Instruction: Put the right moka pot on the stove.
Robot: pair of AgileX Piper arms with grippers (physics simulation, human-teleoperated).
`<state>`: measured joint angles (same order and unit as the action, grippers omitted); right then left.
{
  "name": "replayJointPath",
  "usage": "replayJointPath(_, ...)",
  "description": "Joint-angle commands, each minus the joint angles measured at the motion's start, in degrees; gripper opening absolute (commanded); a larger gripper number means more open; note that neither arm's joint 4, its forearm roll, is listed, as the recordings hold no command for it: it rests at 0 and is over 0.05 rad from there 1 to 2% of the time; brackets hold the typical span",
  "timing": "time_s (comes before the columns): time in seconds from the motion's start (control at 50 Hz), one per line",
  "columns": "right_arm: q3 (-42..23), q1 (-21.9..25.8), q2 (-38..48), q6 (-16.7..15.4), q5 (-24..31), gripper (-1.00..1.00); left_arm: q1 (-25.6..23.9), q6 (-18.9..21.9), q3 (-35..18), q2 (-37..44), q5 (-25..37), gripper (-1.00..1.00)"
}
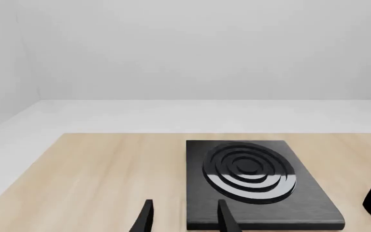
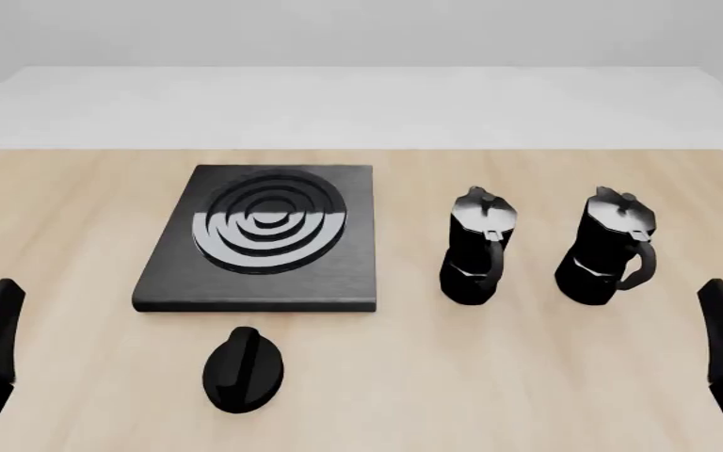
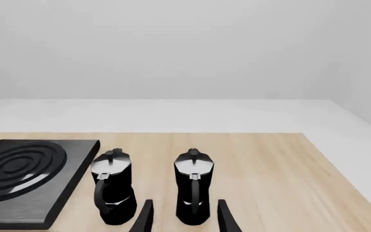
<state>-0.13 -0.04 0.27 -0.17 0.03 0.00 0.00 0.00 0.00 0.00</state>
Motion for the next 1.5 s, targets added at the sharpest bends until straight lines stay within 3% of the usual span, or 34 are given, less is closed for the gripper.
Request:
replayJointPath(0.02, -0.3, -0.2, 3.0, -1.6, -1.3, 1.00, 0.0, 0.0, 0.0, 0.0, 0.0, 1.00)
replayJointPath(0.08, -0.2, -0.3, 4.2, -2.9, -2.2, 1.00, 0.0, 0.0, 0.0, 0.0, 0.0, 1.00)
replayJointPath(0.2, -0.6, -0.8, 10.8, -2.3, -5.9, 1.00, 0.0, 0.0, 0.0, 0.0, 0.0, 1.00)
replayJointPath(0.32, -2.6, -1.7, 21.7, -0.3, -11.3, 1.00, 0.0, 0.0, 0.0, 0.0, 0.0, 1.00)
replayJointPath(0.44, -3.1, -1.7, 25.9, 0.3, -14.1, 1.00, 0.0, 0.0, 0.0, 0.0, 0.0, 1.00)
replayJointPath(0.72, -3.6, -0.1, 43.1, 3.1, -27.3, 1.00, 0.0, 0.0, 0.0, 0.0, 0.0, 1.00)
replayJointPath(0.94, -4.2, 0.0, 55.1, 3.2, -36.5, 1.00, 0.0, 0.0, 0.0, 0.0, 0.0, 1.00)
replayJointPath(1.2, -5.5, -0.5, 65.1, 3.4, -43.7, 1.00, 0.0, 0.0, 0.0, 0.0, 0.0, 1.00)
replayJointPath(1.34, -5.7, -0.6, 74.1, 3.5, -50.6, 1.00, 0.0, 0.0, 0.0, 0.0, 0.0, 1.00)
replayJointPath(1.5, -6.4, -0.7, 79.2, 3.7, -54.1, 1.00, 0.0, 0.0, 0.0, 0.0, 0.0, 1.00)
